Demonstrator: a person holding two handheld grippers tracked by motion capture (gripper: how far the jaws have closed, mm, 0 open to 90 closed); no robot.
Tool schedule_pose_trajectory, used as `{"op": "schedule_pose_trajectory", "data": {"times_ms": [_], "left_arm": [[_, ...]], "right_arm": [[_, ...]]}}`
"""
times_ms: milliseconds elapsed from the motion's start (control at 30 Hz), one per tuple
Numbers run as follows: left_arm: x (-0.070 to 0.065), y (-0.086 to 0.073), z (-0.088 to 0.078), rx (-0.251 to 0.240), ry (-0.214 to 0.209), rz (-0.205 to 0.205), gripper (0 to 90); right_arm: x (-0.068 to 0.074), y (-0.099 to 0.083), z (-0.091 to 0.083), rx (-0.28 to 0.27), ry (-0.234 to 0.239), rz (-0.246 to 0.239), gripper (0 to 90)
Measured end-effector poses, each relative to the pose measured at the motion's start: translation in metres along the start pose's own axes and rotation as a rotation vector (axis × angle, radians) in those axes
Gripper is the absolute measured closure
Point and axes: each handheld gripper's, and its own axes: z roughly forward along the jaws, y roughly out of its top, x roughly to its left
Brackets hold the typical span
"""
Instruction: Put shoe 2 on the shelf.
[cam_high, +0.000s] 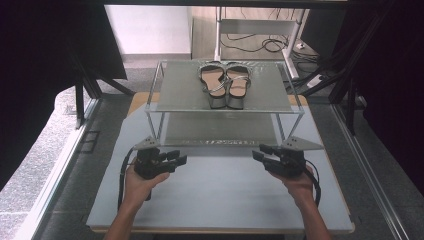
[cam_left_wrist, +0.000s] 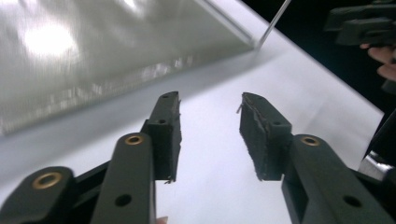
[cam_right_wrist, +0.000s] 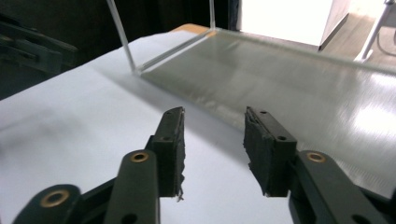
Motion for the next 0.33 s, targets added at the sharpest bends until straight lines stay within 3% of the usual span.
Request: {"op": "schedule_pose_trajectory", "data": {"times_ms": [167, 233, 333], "left_arm": [[0.004, -0.016, 0.006, 0.042, 0.012, -0.007, 51.8], [0.004, -0.015, 0.003, 0.029, 0.019, -0.010, 47.8], [0.003, -0.016, 0.003, 0.034, 0.011, -0.009, 41.6]], "right_arm": [[0.006, -0.024, -0.001, -0.018, -0.001, 0.010, 52.2], [0.009, -0.021, -0.002, 0.002, -0.011, -0.012, 49.3], [0.009, -0.021, -0.007, -0.033, -0.023, -0.010, 45.8]]}}
